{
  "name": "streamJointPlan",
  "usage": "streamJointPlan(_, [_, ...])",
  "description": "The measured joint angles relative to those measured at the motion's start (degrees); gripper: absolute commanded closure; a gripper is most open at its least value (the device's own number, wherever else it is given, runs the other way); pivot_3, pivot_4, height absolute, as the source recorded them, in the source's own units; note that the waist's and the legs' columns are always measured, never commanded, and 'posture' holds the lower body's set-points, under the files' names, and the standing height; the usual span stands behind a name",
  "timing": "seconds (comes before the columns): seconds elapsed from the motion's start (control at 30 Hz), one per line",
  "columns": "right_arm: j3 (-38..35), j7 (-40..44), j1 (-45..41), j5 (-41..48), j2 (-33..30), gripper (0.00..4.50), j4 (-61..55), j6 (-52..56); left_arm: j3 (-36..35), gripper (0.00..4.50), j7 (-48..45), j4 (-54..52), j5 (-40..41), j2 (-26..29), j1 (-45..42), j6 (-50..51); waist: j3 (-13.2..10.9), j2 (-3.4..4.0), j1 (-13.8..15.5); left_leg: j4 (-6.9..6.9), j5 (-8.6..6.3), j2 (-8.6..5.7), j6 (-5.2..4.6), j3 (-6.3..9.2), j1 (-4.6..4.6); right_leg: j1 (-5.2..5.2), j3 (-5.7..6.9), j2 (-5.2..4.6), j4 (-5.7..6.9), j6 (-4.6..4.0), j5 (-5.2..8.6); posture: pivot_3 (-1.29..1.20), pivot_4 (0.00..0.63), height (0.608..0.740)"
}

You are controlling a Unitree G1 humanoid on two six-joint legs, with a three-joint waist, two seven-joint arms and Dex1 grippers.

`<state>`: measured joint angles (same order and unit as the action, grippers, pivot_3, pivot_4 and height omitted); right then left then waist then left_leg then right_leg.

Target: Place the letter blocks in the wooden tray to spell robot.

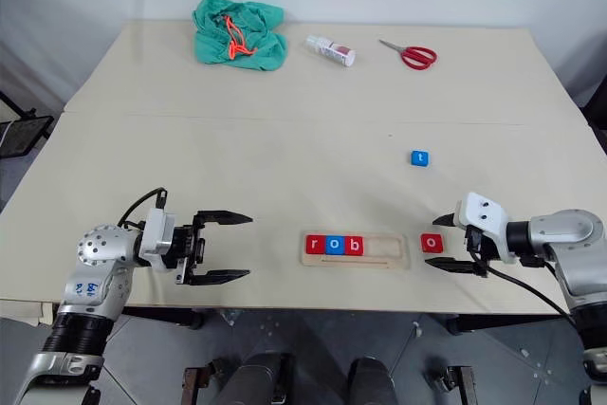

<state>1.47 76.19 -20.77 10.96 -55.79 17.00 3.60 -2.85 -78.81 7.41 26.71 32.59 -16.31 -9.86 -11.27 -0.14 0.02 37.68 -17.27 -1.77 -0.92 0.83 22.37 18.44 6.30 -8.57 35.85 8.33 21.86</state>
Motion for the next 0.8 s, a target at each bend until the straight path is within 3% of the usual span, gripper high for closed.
streamJointPlan(0.1, [0.4,0.6,-0.49,-0.19,0.1,1.11,1.02,-1.27,-0.49,0.0,0.42,-0.16,0.02,0.07,0.44,0.25,0.0,0.0,0.09,0.05,0.0,0.0,0.0,0.01,0.0,-0.03,0.01,0.0,0.0,0.0,0.0,0.0,0.15,0.74])
streamJointPlan(0.3, [0.35,0.54,-0.44,-0.02,0.16,3.06,0.93,-1.3,-0.54,0.0,0.46,-0.14,0.02,0.06,0.33,0.42,0.0,0.0,0.09,0.09,0.0,0.0,0.0,-0.01,0.0,-0.04,-0.01,0.0,0.01,0.0,0.0,0.0,0.15,0.74])
streamJointPlan(0.47, [-0.39,-1.08,-0.81,1.49,0.04,3.05,-2.58,5.31,-0.49,0.0,-0.13,0.76,-0.01,-0.1,-1.9,0.29,-0.01,0.01,0.1,0.11,0.0,0.0,0.0,-0.01,0.02,-0.01,-0.01,0.0,0.02,0.0,0.0,0.0,0.15,0.74])
streamJointPlan(0.6, [-2.36,-1.51,-1.49,7.5,-0.93,3.05,-15.6,18.42,-0.1,0.0,-1.02,3.51,-0.07,-1.01,-4.18,-0.54,-0.02,0.04,0.12,0.09,-0.01,0.02,0.02,0.02,0.03,0.01,0.0,0.02,0.03,0.0,0.0,0.0,0.15,0.74])
streamJointPlan(0.8, [-1.52,-3.75,-0.71,10.3,-1.03,3.05,-26.21,26.65,1.15,0.0,-1.43,5.36,-0.25,-2.48,-5.38,-1.52,-0.02,0.03,0.64,0.12,-0.01,-0.01,0.02,0.04,0.06,0.01,0.0,0.01,0.03,0.01,0.0,0.0,0.15,0.74])
